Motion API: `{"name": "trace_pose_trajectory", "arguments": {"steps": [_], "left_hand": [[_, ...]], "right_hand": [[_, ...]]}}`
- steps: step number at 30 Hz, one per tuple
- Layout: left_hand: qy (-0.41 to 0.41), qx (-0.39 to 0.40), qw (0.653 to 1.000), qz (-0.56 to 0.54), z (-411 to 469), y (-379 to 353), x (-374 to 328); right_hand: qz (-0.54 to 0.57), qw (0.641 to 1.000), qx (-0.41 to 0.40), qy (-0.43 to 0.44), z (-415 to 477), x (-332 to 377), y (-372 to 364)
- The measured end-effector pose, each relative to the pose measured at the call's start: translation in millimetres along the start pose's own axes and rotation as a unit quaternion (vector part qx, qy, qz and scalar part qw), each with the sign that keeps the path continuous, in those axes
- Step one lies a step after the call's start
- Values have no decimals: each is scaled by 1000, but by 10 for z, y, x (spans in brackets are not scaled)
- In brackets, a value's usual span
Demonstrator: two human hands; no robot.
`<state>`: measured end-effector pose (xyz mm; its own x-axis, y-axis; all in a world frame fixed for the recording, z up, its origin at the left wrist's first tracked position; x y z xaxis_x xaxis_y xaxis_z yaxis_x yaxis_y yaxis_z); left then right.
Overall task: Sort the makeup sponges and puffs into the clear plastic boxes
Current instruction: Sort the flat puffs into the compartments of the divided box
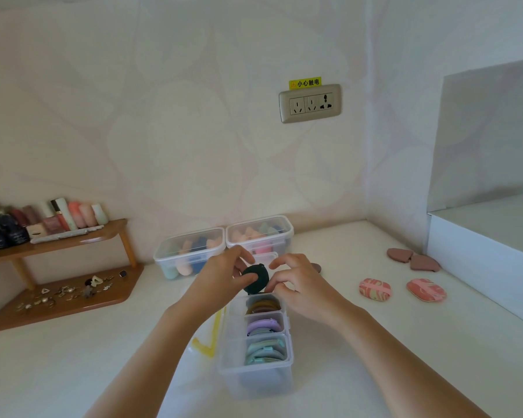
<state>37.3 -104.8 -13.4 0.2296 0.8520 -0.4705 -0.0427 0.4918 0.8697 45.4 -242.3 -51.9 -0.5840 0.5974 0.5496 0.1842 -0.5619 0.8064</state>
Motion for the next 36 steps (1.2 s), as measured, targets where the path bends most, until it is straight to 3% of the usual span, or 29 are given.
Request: {"name": "trace_pose_trajectory", "arguments": {"steps": [7,17,30,36], "left_hand": [[-64,19,996,53,19,-28,-113],[-45,126,970,205,104,-211,-178],[-17,186,967,171,101,-358,-192],[-23,177,972,156,18,-353,-192]], "right_hand": [[3,1000,-2,3,-9,11,9],[9,1000,5,-1,-11,-15,3],[71,997,-17,-5,-20,-31,97],[96,995,-18,-6,29,-118,59]]}}
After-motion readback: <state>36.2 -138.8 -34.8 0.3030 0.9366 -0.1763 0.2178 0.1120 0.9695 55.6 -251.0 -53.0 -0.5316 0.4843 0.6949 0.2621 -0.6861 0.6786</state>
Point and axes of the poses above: each hand's wrist, its own z-axis towards the middle knuckle, its own y-axis out of the back of the hand, x = y × z, the point moved 7 cm from there along z, towards the middle knuckle, and after that the axes turned 10 degrees about x, right-handed, at the moved point
